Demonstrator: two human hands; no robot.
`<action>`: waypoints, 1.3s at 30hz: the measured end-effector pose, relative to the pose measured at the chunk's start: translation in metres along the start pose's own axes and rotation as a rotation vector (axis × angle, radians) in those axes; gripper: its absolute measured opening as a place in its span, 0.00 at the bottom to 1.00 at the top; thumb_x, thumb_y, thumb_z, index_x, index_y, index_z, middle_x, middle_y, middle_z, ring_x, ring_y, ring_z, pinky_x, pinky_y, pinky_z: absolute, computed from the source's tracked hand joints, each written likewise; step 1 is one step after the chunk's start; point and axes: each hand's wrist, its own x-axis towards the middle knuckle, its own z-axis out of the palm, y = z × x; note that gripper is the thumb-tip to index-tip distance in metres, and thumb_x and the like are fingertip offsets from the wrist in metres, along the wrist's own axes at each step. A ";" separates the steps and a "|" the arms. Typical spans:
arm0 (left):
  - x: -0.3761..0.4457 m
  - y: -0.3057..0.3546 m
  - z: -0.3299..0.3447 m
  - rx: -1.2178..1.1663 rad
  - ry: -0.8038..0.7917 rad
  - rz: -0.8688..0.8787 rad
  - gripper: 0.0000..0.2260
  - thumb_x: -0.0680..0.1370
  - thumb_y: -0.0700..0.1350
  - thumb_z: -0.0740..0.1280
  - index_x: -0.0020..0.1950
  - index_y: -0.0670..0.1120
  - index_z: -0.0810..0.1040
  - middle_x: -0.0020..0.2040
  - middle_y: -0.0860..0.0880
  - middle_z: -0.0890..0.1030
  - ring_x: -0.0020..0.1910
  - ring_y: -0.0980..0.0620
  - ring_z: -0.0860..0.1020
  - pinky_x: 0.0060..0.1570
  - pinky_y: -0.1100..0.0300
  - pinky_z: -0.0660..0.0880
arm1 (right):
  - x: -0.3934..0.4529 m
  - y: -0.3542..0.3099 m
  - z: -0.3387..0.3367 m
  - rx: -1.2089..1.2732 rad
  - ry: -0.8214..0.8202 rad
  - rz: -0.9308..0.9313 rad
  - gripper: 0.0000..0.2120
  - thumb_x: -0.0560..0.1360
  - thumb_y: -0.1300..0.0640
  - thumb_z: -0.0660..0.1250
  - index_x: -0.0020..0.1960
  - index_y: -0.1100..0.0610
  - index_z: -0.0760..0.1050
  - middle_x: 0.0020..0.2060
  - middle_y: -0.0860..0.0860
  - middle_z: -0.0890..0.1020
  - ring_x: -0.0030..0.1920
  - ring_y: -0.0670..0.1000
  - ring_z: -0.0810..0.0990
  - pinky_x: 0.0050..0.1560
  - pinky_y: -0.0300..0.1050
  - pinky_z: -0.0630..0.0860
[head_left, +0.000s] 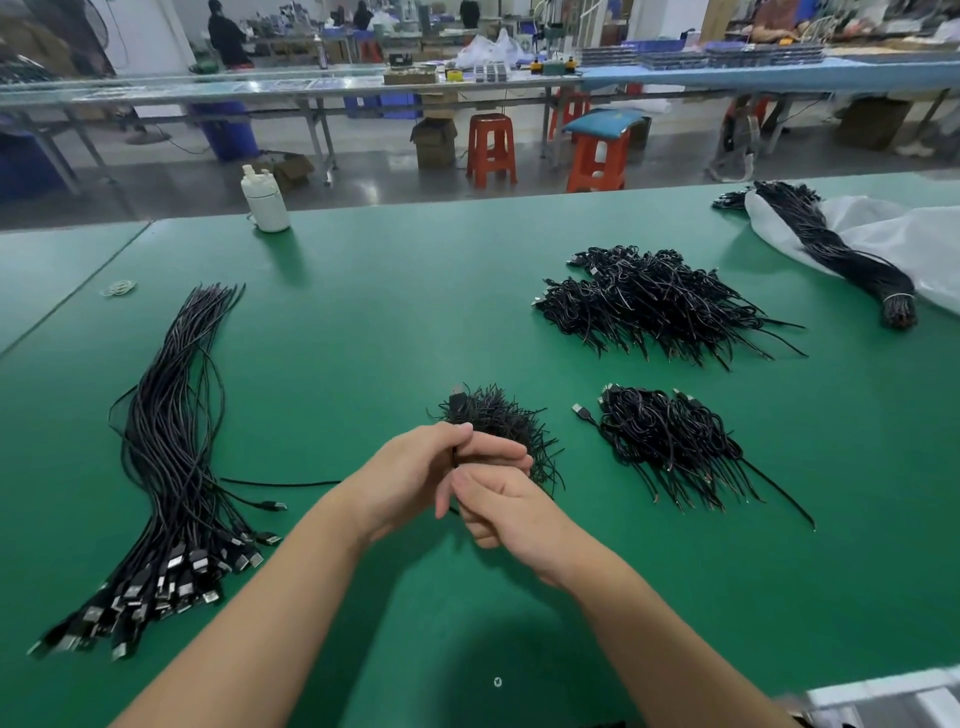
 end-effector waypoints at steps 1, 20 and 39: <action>0.001 0.001 0.000 -0.017 0.026 0.036 0.24 0.81 0.47 0.49 0.63 0.34 0.76 0.62 0.38 0.80 0.66 0.41 0.77 0.69 0.53 0.69 | 0.001 0.001 0.001 0.061 -0.011 0.017 0.19 0.85 0.53 0.55 0.40 0.52 0.77 0.26 0.45 0.60 0.27 0.46 0.55 0.28 0.38 0.54; -0.006 -0.001 -0.030 0.412 0.152 -0.275 0.20 0.86 0.46 0.52 0.56 0.34 0.79 0.53 0.37 0.84 0.57 0.40 0.82 0.59 0.45 0.78 | 0.039 0.009 -0.015 0.274 0.207 0.177 0.19 0.83 0.49 0.58 0.35 0.52 0.69 0.26 0.45 0.60 0.26 0.46 0.54 0.25 0.37 0.54; -0.018 0.015 -0.036 0.057 -0.348 -0.002 0.19 0.82 0.50 0.59 0.54 0.35 0.80 0.47 0.37 0.85 0.22 0.53 0.77 0.19 0.66 0.66 | 0.030 0.022 -0.010 0.446 0.177 0.248 0.19 0.82 0.48 0.60 0.34 0.55 0.68 0.24 0.48 0.58 0.28 0.48 0.51 0.31 0.44 0.48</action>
